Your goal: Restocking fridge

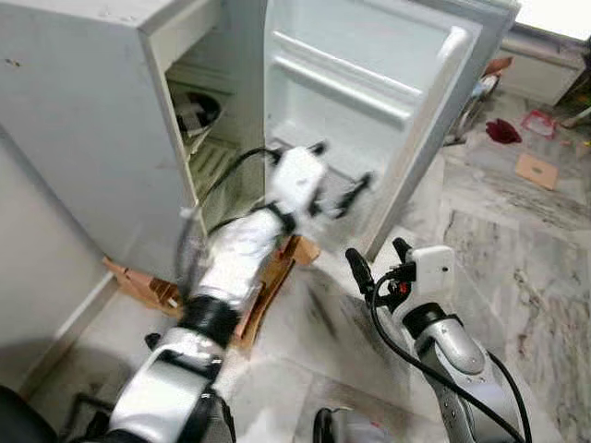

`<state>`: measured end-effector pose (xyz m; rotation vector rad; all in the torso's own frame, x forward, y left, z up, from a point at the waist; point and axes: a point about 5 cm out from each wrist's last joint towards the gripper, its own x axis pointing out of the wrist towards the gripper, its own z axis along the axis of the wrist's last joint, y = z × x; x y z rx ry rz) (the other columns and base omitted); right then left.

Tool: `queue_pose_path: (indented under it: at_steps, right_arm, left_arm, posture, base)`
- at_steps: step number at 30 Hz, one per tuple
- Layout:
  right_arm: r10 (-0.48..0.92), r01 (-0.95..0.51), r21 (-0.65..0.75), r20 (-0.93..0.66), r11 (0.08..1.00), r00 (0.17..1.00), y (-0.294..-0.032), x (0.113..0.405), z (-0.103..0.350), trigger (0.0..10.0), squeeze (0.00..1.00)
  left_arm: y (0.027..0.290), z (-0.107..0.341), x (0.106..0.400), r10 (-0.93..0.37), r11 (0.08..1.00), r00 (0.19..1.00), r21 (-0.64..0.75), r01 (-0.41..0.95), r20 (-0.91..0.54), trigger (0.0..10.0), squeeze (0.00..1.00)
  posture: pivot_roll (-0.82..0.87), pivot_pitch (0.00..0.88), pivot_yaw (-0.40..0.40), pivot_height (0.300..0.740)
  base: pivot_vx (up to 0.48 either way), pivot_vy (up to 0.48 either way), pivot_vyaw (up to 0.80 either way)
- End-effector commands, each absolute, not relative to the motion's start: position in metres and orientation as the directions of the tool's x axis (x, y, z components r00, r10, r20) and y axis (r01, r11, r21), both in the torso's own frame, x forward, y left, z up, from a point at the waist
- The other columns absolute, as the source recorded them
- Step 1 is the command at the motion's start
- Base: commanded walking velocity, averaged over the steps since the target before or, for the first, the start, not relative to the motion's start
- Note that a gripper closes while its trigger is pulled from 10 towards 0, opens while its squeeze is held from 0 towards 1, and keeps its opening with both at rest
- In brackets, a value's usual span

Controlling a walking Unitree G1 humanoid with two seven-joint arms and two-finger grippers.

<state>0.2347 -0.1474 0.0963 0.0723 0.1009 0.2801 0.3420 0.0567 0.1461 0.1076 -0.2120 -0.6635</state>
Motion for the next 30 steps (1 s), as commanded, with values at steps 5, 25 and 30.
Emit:
queue_pose_path:
  at_steps: [5,25,30]
  right_arm:
    - [0.267,-0.261,0.077,-0.083,0.962,0.96,-0.147,0.236,0.097,10.0,0.0]
    - [0.256,-0.254,0.037,-0.059,0.966,0.965,-0.144,0.251,0.102,10.0,0.0]
    - [0.247,-0.246,0.034,-0.046,0.969,0.968,-0.142,0.252,0.104,10.0,0.0]
  left_arm:
    - [0.092,0.133,0.342,-0.494,0.869,0.858,0.126,0.479,0.143,10.0,0.0]
    - [0.141,0.115,0.285,-0.274,0.958,0.959,0.114,0.265,0.076,10.0,0.0]
    - [0.145,0.112,0.279,-0.274,0.955,0.96,0.134,0.265,0.054,10.0,0.0]
  posture:
    - [-0.06,0.063,-0.053,0.74]
    - [0.03,0.109,-0.05,0.74]
    - [0.01,0.117,-0.041,0.74]
  base:
    - [0.283,-0.384,0.0]
    - [0.28,-0.387,-0.26]
    - [0.27,-0.394,-0.8]
